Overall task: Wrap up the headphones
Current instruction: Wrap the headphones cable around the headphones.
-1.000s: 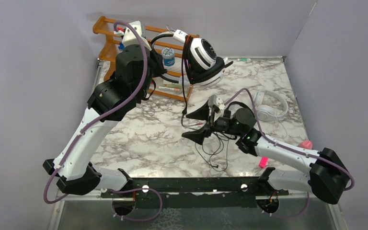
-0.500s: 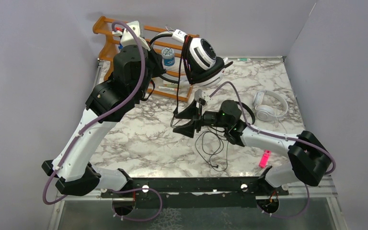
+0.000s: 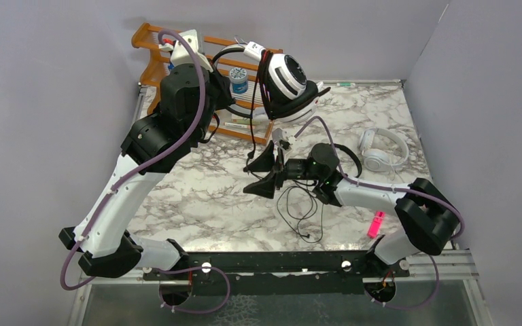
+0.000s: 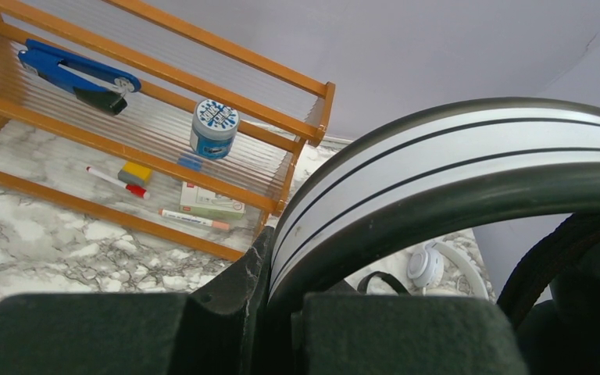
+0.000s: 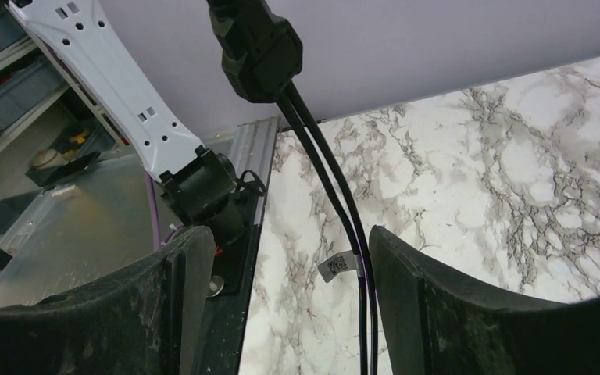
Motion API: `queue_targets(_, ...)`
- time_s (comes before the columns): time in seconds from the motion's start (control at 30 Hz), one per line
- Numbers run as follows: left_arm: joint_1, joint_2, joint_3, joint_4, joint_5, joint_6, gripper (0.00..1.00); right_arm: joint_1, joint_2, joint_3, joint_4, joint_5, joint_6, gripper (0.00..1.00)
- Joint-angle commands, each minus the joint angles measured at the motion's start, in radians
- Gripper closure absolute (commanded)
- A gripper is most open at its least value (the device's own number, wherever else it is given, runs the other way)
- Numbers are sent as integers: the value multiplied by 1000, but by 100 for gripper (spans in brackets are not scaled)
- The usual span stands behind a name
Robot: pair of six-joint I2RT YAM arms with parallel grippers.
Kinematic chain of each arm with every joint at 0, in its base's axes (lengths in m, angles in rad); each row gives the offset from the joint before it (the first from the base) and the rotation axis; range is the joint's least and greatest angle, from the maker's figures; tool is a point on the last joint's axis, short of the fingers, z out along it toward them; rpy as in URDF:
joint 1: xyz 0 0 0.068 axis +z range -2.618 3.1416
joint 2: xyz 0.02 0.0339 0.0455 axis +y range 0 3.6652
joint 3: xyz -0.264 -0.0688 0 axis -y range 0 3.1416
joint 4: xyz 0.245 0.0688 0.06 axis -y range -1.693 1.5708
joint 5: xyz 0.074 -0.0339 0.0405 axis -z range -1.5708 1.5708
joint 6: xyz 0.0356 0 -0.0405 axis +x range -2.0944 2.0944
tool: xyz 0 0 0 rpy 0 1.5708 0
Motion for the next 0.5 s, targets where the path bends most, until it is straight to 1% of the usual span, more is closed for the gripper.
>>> queue_targets(0.0,0,-43,29,103,32,-43,100,1,9,26,32,16,-15,24)
queue_targets(0.17,1,-40,34,106,41,-42,100,0,38,54,20,18,-17,28)
queue_targets(0.37,0,-38,40,107,39,-34,100,1,84,77,51,-18,21,40)
queue_targets(0.47,1,-38,40,107,39,-34,100,1,99,80,70,-27,38,44)
